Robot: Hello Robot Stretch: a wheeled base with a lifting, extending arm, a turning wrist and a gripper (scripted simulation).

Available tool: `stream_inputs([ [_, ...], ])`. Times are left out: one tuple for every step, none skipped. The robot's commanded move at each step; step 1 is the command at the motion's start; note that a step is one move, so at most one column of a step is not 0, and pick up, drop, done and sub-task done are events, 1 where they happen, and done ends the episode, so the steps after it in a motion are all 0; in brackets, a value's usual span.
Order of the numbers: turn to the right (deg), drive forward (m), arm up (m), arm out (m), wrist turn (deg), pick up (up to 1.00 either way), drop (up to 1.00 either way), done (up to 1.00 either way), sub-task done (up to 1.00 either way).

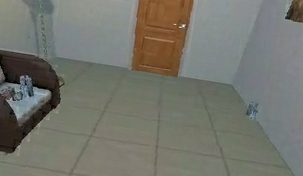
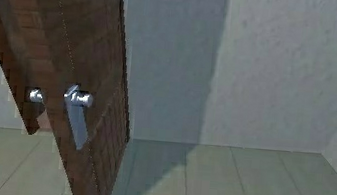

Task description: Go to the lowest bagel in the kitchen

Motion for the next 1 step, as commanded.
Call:
stream_inputs([
  [0.0, 0.65, 0.0, 0.0, 0.0, 0.0, 0.0, 0.0, 0.0],
])
